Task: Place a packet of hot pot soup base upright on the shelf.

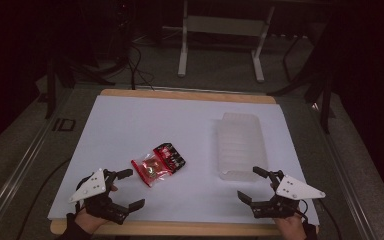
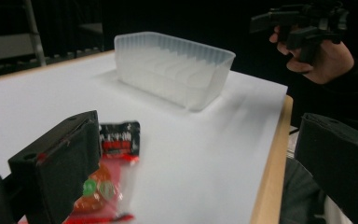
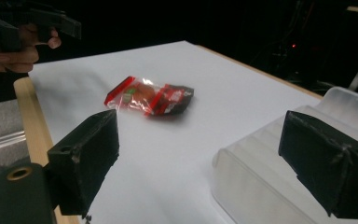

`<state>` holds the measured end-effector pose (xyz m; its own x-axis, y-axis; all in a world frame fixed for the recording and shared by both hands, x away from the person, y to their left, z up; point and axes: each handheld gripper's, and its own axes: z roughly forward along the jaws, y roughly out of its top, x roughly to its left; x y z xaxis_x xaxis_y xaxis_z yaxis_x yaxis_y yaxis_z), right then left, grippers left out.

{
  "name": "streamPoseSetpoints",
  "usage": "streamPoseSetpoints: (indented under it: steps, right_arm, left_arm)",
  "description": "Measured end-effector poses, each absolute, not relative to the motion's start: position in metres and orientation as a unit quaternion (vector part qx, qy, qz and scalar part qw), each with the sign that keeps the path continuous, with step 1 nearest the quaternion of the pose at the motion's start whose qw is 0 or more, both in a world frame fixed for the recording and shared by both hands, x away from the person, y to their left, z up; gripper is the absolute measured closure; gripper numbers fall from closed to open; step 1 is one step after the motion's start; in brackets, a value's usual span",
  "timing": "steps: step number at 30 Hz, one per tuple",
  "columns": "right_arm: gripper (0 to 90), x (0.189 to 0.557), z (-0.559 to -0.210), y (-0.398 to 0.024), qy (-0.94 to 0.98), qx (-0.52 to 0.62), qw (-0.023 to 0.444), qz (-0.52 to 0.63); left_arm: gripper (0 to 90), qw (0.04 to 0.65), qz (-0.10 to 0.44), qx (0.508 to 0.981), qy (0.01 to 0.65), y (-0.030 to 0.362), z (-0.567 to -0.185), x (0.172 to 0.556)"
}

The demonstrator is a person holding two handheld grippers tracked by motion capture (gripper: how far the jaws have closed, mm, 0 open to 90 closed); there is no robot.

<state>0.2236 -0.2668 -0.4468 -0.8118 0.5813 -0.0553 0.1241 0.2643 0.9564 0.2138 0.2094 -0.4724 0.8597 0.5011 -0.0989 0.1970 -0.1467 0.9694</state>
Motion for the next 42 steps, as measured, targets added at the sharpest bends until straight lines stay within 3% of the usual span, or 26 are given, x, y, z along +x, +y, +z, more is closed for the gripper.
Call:
streamPoseSetpoints:
  steps: [14, 23, 42]
  right_arm:
    - [11.0, 0.220, -0.444, -0.264, 0.771, 0.230, 0.211, 0.555]
    - [11.4, 0.222, -0.443, -0.268, 0.768, 0.239, 0.200, 0.559]
    - [11.9, 0.222, -0.442, -0.267, 0.769, 0.235, 0.195, 0.562]
  left_arm:
    - [1.3, 0.599, 0.094, 0.766, 0.212, 0.186, -0.439, 0.253]
    - [1.4, 0.587, 0.116, 0.771, 0.217, 0.175, -0.429, 0.280]
    - [2.5, 0.554, 0.115, 0.789, 0.239, 0.167, -0.437, 0.328]
